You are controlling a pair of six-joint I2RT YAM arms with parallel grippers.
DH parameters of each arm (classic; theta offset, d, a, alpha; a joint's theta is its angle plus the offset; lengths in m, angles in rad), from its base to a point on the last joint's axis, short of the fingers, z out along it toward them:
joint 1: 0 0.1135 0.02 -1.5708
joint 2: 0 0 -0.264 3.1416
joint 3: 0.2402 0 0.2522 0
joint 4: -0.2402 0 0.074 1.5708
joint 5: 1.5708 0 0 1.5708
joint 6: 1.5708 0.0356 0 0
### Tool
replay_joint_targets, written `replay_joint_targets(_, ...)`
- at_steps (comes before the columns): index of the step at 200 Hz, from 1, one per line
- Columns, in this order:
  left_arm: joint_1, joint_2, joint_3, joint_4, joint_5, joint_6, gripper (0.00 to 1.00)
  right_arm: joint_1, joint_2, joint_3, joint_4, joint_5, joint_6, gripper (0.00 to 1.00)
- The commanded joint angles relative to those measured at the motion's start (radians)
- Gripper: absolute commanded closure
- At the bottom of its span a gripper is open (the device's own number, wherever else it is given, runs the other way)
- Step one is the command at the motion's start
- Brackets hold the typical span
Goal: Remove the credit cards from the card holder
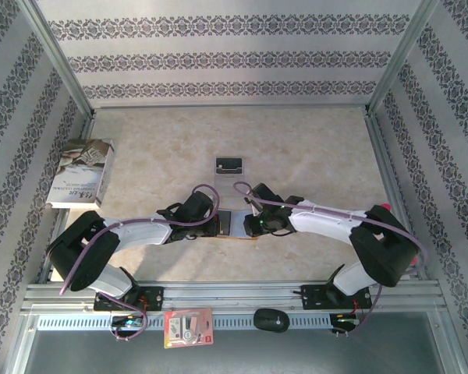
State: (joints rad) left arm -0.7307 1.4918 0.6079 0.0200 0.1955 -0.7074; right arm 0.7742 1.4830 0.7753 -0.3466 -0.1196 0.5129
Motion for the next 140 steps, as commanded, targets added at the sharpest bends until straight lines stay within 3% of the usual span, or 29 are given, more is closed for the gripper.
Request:
replay_joint_targets(1, 0.016, 0.025, -0.03, -0.05, -0.007, 0.009, 1.0, 0.008, -0.065, 0.074, -0.037, 0.037, -0.043, 0.75)
replay_joint_targets(20, 0.016, 0.026, -0.031, -0.047, -0.008, 0.006, 1.0, 0.008, -0.024, 0.129, 0.017, -0.086, -0.036, 0.71)
replay_joint_targets(33, 0.017, 0.022, -0.032, -0.049, -0.007, 0.004, 1.0, 0.018, 0.036, 0.17, 0.029, -0.105, -0.025, 0.68)
replay_joint_targets(67, 0.017, 0.007, -0.038, -0.05, -0.008, 0.001, 1.0, 0.055, 0.144, 0.218, -0.001, 0.074, -0.097, 0.51)
replay_joint_targets(113, 0.016, -0.001, -0.042, -0.048, -0.009, 0.0, 0.92, 0.098, 0.235, 0.233, -0.014, 0.204, -0.181, 0.43)
replay_joint_targets(140, 0.017, -0.006, -0.043, -0.049, -0.01, -0.001, 0.87, 0.102, 0.234, 0.235, 0.006, 0.208, -0.188, 0.41)
